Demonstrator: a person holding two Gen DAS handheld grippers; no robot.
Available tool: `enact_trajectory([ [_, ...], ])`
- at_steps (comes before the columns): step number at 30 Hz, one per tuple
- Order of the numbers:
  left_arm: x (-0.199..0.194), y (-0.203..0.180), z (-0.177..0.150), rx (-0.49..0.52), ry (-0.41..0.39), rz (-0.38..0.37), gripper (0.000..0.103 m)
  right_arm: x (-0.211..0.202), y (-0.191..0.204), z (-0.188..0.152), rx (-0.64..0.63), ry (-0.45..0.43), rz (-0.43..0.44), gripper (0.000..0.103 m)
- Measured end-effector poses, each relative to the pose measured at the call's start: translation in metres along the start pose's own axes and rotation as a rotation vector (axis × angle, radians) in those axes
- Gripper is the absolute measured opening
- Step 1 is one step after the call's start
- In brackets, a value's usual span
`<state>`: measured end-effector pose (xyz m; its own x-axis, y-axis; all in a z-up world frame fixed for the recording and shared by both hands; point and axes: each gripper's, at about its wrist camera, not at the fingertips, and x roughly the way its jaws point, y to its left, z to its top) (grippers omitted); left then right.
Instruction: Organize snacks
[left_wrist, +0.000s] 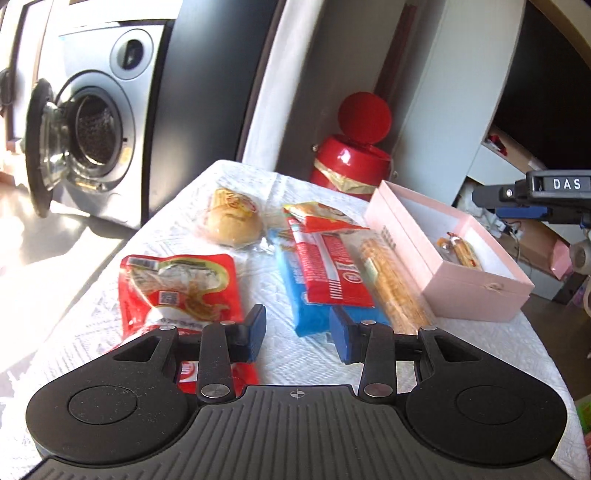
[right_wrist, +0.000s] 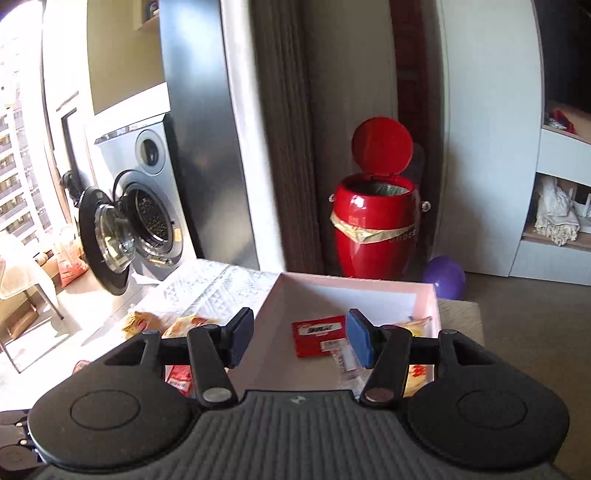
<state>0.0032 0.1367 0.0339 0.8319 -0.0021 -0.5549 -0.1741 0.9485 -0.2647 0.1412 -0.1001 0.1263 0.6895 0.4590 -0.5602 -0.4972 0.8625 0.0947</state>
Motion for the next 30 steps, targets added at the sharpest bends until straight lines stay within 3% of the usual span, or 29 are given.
enact_trajectory([
  [5,-0.021,0.032,0.006,-0.049,-0.063,0.074,0.042,0.043,0.051,0.007,-0.031,0.135,0.115,0.057],
  [8,-0.028,0.047,0.008,-0.086,-0.056,0.066,0.042,0.086,0.07,0.029,0.017,0.212,0.165,0.084],
  [13,-0.034,0.06,0.012,-0.094,-0.063,0.031,0.042,0.171,0.099,0.044,-0.041,0.295,0.017,0.086],
  [16,-0.034,0.067,0.012,-0.1,-0.067,0.041,0.042,0.2,0.105,0.037,-0.055,0.38,-0.009,0.084],
  [17,-0.033,0.07,0.012,-0.108,-0.067,0.043,0.042,0.201,0.106,0.033,-0.051,0.393,0.009,0.076],
  [18,-0.032,0.072,0.01,-0.118,-0.064,0.044,0.042,0.198,0.105,0.03,-0.05,0.406,0.036,0.06],
  [19,-0.03,0.073,0.009,-0.126,-0.06,0.043,0.042,0.191,0.106,0.026,-0.055,0.413,0.065,0.058],
  [23,-0.023,0.071,0.003,-0.143,-0.038,0.025,0.042,0.145,0.106,0.006,-0.05,0.42,0.171,0.057],
  [27,-0.022,0.052,0.004,-0.092,-0.026,-0.008,0.042,0.103,0.101,-0.025,-0.016,0.457,0.296,0.057],
  [30,-0.018,0.033,0.009,-0.018,-0.016,-0.042,0.042,0.069,0.095,-0.051,-0.042,0.419,0.282,0.057],
])
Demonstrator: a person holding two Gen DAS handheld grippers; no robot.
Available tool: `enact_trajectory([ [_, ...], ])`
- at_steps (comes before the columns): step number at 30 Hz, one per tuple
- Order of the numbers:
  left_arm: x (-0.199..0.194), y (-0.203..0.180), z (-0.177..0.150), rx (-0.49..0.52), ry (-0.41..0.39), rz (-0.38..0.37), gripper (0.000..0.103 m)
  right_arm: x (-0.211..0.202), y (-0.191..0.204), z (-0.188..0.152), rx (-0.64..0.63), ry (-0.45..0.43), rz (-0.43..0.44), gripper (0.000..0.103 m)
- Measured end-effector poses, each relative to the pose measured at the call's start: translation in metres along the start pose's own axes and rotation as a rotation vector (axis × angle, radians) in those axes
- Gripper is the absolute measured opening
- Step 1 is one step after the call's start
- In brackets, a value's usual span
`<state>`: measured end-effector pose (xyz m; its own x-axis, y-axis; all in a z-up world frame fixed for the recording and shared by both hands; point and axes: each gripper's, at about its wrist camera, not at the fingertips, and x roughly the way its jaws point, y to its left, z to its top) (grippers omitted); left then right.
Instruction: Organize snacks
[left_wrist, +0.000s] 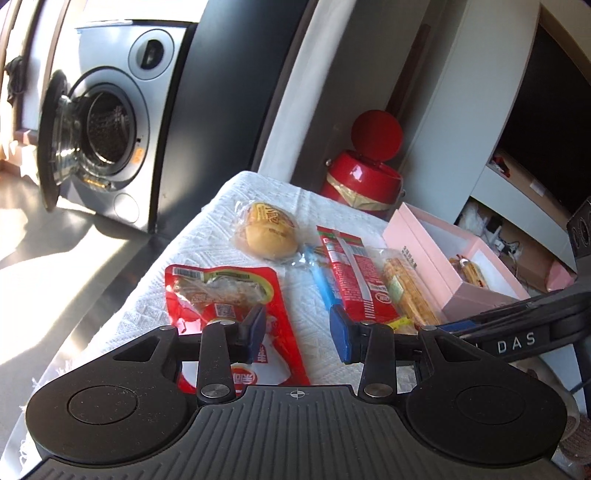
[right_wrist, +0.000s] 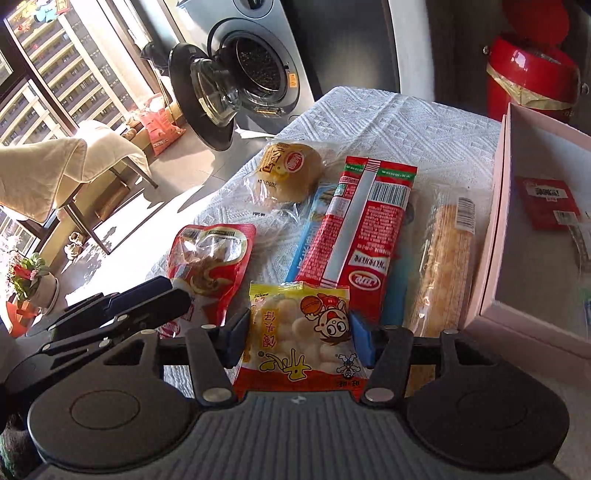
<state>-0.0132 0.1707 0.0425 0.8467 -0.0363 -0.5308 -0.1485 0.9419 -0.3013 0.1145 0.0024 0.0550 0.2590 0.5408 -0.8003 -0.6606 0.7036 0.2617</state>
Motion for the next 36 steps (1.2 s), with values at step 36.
enact_trajectory([
  [36,0.102,-0.079,0.016,0.36,0.061,0.201,0.048,-0.065,-0.064,-0.15,0.098,-0.303,-0.345,0.086],
])
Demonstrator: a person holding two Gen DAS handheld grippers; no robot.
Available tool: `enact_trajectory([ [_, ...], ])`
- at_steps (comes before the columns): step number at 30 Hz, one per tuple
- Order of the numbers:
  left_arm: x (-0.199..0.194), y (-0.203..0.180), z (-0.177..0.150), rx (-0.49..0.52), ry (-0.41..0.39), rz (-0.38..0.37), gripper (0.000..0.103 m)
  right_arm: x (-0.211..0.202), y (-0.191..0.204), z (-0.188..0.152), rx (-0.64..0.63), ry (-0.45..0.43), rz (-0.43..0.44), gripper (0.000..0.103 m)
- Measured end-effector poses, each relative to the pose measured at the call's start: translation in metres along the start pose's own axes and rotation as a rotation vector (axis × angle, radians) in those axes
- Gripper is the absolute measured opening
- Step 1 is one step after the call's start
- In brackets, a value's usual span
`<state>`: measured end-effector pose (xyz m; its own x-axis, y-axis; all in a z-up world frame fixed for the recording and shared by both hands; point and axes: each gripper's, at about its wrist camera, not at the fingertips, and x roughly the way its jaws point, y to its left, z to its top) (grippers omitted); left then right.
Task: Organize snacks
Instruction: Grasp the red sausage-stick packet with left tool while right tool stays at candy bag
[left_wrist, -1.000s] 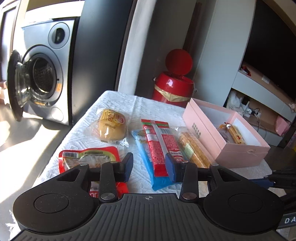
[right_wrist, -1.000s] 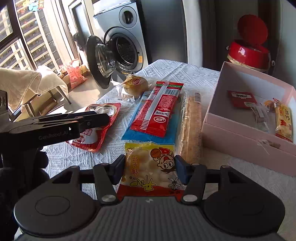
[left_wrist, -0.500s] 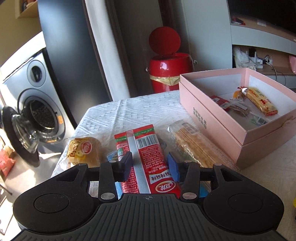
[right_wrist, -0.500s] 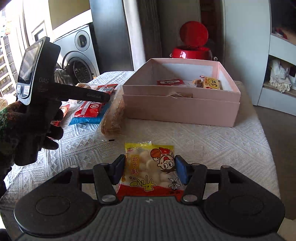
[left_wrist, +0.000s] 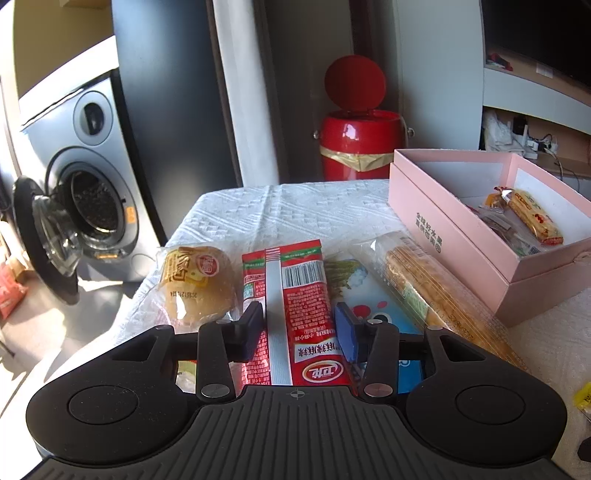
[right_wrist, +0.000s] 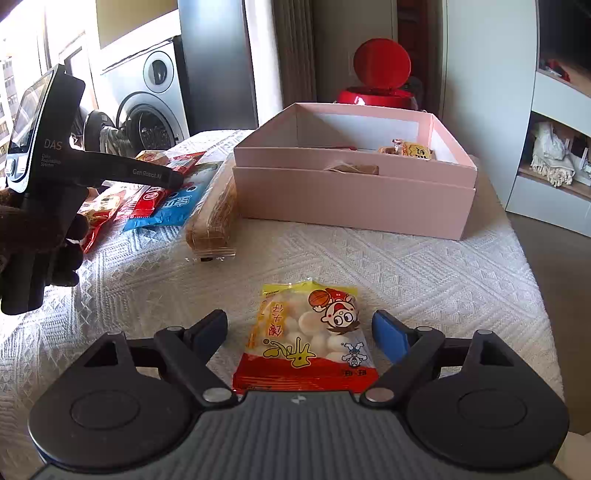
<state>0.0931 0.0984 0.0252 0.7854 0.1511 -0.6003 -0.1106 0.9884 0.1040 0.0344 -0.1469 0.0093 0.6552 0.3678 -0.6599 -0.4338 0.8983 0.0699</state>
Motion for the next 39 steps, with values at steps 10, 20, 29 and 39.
enact_trajectory([
  [10,-0.009,0.021,-0.008,-0.088,0.026,-0.074,0.046,0.001,0.001,0.0,-0.007,0.003,-0.004,0.088],
  [20,-0.072,0.007,-0.048,-0.053,0.063,-0.243,0.022,0.001,0.002,-0.001,-0.009,0.004,-0.004,0.09],
  [29,-0.076,0.022,-0.028,-0.062,-0.039,-0.267,0.025,0.001,0.003,0.0,-0.017,0.009,-0.014,0.091],
  [39,-0.033,0.038,-0.028,-0.098,0.025,-0.287,0.029,0.001,0.003,0.0,-0.017,0.01,-0.012,0.092],
])
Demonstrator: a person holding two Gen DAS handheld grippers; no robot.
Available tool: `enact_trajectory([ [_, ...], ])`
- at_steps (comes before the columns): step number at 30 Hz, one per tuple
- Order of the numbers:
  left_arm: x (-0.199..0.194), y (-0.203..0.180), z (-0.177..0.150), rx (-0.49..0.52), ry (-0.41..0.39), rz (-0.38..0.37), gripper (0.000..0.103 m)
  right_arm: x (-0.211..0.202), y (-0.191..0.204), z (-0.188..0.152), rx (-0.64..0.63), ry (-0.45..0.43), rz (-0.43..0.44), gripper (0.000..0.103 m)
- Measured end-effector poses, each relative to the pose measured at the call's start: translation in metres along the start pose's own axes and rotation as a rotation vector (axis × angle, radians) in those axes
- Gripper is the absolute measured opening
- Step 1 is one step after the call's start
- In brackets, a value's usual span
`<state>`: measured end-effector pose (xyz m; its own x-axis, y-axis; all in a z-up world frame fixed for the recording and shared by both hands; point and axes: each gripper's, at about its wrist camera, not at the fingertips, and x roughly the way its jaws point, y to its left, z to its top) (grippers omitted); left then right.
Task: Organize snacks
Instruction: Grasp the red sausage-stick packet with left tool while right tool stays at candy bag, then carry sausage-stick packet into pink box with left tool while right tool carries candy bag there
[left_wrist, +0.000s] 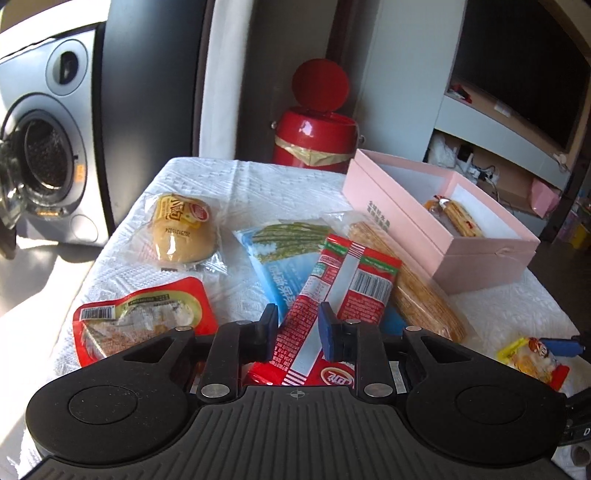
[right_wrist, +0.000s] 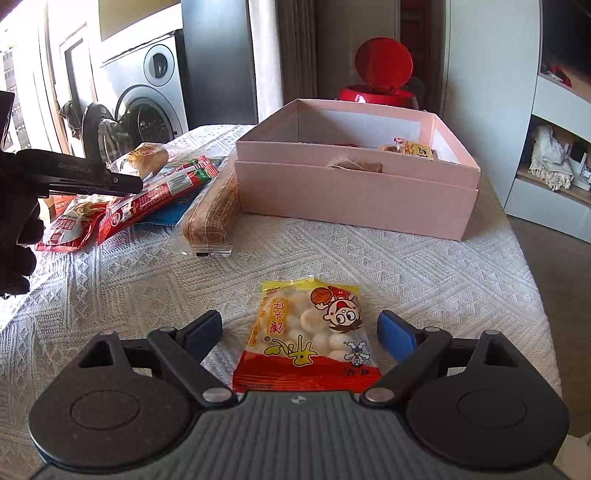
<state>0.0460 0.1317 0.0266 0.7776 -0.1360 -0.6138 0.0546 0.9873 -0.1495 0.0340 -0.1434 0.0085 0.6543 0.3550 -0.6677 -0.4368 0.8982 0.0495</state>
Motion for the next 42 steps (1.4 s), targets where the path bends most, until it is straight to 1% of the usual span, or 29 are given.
enact_trajectory([
  [2,-0.01,-0.017,-0.013,0.078,0.02,-0.008,0.034,0.0,0.001,0.0,-0.001,0.001,0.0,0.092],
  [4,-0.02,-0.03,-0.024,0.148,0.033,0.009,0.035,0.0,0.001,0.0,-0.002,0.001,0.0,0.093],
  [5,-0.023,-0.035,-0.028,0.173,0.048,0.006,0.035,0.0,0.001,0.0,-0.001,0.001,0.0,0.093],
  [7,-0.028,-0.04,-0.035,0.176,0.084,-0.05,0.035,0.0,0.001,0.0,-0.002,0.002,-0.001,0.093],
  [8,-0.03,-0.042,-0.036,0.173,0.087,-0.058,0.035,0.0,0.001,0.0,-0.002,0.002,-0.001,0.093],
  [10,-0.037,-0.049,-0.035,0.205,0.06,-0.028,0.035,0.001,0.001,-0.001,-0.003,0.002,-0.002,0.093],
  [12,-0.039,-0.054,-0.028,0.27,0.025,0.018,0.035,0.001,0.001,0.0,-0.002,0.002,-0.002,0.093],
  [13,-0.037,-0.055,-0.024,0.294,0.022,0.038,0.035,0.001,0.001,0.0,-0.002,0.002,-0.002,0.093],
  [14,-0.034,-0.056,-0.021,0.309,0.026,0.049,0.035,0.001,0.001,0.0,-0.003,0.003,-0.002,0.093],
  [16,-0.023,-0.058,-0.014,0.335,0.047,0.042,0.035,0.001,0.001,0.0,-0.002,0.002,-0.001,0.093],
  [19,-0.005,-0.065,-0.016,0.385,0.108,0.029,0.037,0.001,0.001,0.0,-0.002,0.003,-0.002,0.093],
  [20,-0.002,-0.068,-0.017,0.409,0.109,0.031,0.044,0.001,0.001,0.0,-0.003,0.003,-0.002,0.093],
  [21,0.0,-0.07,-0.018,0.424,0.11,0.025,0.053,0.001,0.001,0.0,-0.003,0.003,-0.002,0.093],
  [22,0.001,-0.072,-0.018,0.429,0.116,0.009,0.057,0.001,0.001,0.0,-0.002,0.003,-0.001,0.093],
  [23,0.001,-0.072,-0.017,0.42,0.118,-0.007,0.063,0.001,0.001,0.0,-0.002,0.003,-0.001,0.093],
  [25,-0.003,-0.07,-0.014,0.405,0.096,-0.007,0.062,0.001,0.001,0.0,-0.002,0.003,-0.002,0.093],
  [26,-0.004,-0.069,-0.013,0.403,0.084,0.009,0.062,0.001,0.002,0.0,-0.002,0.003,-0.001,0.093],
  [28,-0.003,-0.065,-0.008,0.402,0.069,0.075,0.061,0.001,0.002,0.0,-0.002,0.003,-0.002,0.093],
  [29,0.001,-0.062,-0.005,0.396,0.073,0.105,0.06,0.001,0.002,0.0,-0.003,0.003,-0.002,0.093],
  [30,0.006,-0.058,-0.001,0.385,0.083,0.114,0.062,0.001,0.002,0.0,-0.003,0.004,-0.001,0.094],
  [33,0.023,-0.045,0.006,0.334,0.122,0.111,0.064,0.001,0.002,-0.001,-0.004,0.005,-0.001,0.094],
  [35,0.029,-0.039,0.011,0.296,0.113,0.122,0.065,0.001,0.003,-0.001,-0.005,0.005,-0.001,0.094],
  [36,0.032,-0.036,0.013,0.267,0.127,0.125,0.065,0.001,0.003,-0.001,-0.005,0.005,-0.001,0.094],
  [39,0.034,-0.022,0.016,0.151,0.151,0.082,0.065,0.001,0.003,-0.001,-0.005,0.006,0.0,0.095],
  [40,0.032,-0.016,0.016,0.121,0.148,0.062,0.065,0.001,0.003,-0.002,-0.005,0.007,0.002,0.095],
  [42,0.026,-0.012,0.016,0.1,0.151,0.043,0.06,0.001,0.003,-0.002,-0.006,0.009,0.007,0.097],
])
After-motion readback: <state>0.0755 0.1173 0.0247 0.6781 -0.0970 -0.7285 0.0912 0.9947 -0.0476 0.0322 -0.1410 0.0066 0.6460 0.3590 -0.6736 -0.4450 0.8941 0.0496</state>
